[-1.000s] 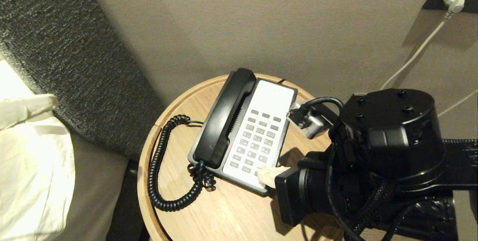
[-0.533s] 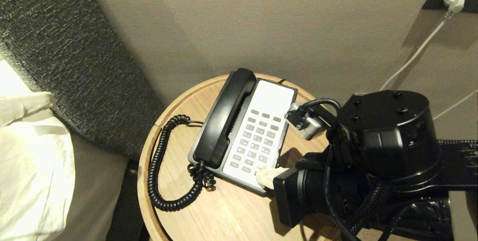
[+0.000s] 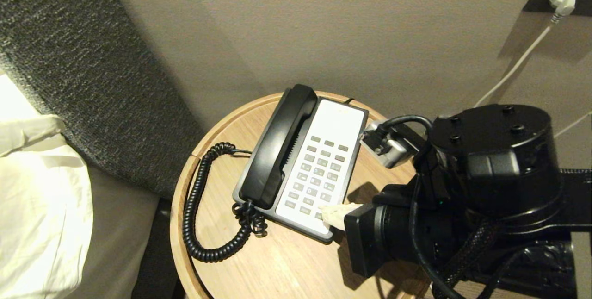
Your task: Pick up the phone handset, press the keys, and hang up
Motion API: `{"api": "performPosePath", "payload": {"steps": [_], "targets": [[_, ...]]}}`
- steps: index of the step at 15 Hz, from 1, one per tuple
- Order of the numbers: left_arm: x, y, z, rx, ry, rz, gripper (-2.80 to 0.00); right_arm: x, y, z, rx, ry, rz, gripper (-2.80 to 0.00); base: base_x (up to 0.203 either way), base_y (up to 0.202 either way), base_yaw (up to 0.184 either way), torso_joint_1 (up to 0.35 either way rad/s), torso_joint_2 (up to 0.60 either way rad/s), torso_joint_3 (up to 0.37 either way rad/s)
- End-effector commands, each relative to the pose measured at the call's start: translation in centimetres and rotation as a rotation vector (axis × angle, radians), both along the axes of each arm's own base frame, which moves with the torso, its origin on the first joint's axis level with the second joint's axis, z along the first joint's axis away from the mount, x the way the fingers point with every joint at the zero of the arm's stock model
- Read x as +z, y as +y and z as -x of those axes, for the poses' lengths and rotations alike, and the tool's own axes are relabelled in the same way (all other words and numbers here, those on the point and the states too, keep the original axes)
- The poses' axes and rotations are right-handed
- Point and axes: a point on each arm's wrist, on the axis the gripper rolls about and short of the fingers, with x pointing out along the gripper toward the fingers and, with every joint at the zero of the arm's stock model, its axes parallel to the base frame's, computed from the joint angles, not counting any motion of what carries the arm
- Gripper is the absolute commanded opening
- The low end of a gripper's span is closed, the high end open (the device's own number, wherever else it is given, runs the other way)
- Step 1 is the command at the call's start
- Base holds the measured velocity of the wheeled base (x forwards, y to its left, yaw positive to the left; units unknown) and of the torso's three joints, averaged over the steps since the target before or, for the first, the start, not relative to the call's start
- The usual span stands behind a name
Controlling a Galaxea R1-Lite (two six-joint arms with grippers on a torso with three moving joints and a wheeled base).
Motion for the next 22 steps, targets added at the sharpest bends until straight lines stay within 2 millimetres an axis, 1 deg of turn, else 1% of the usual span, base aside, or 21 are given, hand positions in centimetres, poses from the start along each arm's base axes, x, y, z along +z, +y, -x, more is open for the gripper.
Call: {"api": "performPosePath", "payload": {"steps": [1, 3, 5, 7, 9, 10, 12, 13, 15, 18, 19, 20, 22], "targets": [[-0.1, 0.4, 0.2, 0.02, -0.001, 0.01, -2.8, 0.9, -0.7, 0.5, -0.002, -0.016, -0.029, -2.8, 0.0, 0.0, 0.0, 0.0, 0.0, 0.0], [-0.8, 1.3, 0.7, 0.041, 0.002, 0.018, -2.8, 1.3, -1.1, 0.7, -0.004, -0.023, -0.041, -2.8, 0.0, 0.0, 0.0, 0.0, 0.0, 0.0], [-2.2, 3.0, 1.9, 0.113, -0.003, 0.037, -2.8, 1.9, -1.6, 1.0, -0.011, -0.038, -0.057, -2.8, 0.0, 0.0, 0.0, 0.0, 0.0, 0.0], [-4.0, 4.9, 3.4, 0.273, -0.016, 0.05, -2.8, 2.1, -2.2, 1.3, -0.018, -0.045, -0.066, -2.8, 0.0, 0.0, 0.0, 0.0, 0.0, 0.0], [-5.9, 6.1, 5.3, 0.482, -0.033, 0.058, -2.8, 2.5, -2.6, 1.5, -0.019, -0.053, -0.077, -2.8, 0.0, 0.0, 0.0, 0.0, 0.0, 0.0], [-7.0, 6.4, 6.5, 0.579, -0.045, 0.064, -2.8, 2.7, -2.8, 1.6, -0.025, -0.059, -0.083, -2.8, 0.0, 0.0, 0.0, 0.0, 0.0, 0.0], [-9.2, 6.5, 9.0, 0.732, -0.055, 0.064, -2.8, 2.7, -3.2, 1.8, -0.034, -0.063, -0.086, -2.8, 0.0, 0.0, 0.0, 0.0, 0.0, 0.0], [-10.7, 6.3, 10.4, 0.764, -0.043, 0.056, -2.8, 2.6, -3.4, 1.9, -0.035, -0.062, -0.085, -2.8, 0.0, 0.0, 0.0, 0.0, 0.0, 0.0], [-13.6, 5.9, 11.7, 0.728, -0.013, 0.039, -2.8, 2.7, -3.7, 2.1, -0.036, -0.067, -0.091, -2.8, 0.0, 0.0, 0.0, 0.0, 0.0, 0.0], [-18.2, 5.5, 12.6, 0.655, -0.024, -0.079, -2.8, 3.0, -3.9, 2.2, -0.034, -0.072, -0.102, -2.8, 0.0, 0.0, 0.0, 0.0, 0.0, 0.0], [-19.6, 5.5, 12.1, 0.64, -0.017, -0.115, -2.8, 3.1, -4.1, 2.3, -0.035, -0.075, -0.105, -2.8, 0.0, 0.0, 0.0, 0.0, 0.0, 0.0], [-19.9, 5.4, 11.5, 0.625, -0.044, -0.127, -2.8, 3.2, -4.2, 2.4, -0.034, -0.076, -0.108, -2.8, 0.0, 0.0, 0.0, 0.0, 0.0, 0.0], [-22.2, 5.3, 9.5, 0.586, -0.054, -0.164, -2.8, 2.8, -4.5, 2.6, -0.033, -0.072, -0.102, -2.8, 0.0, 0.0, 0.0, 0.0, 0.0, 0.0]]}}
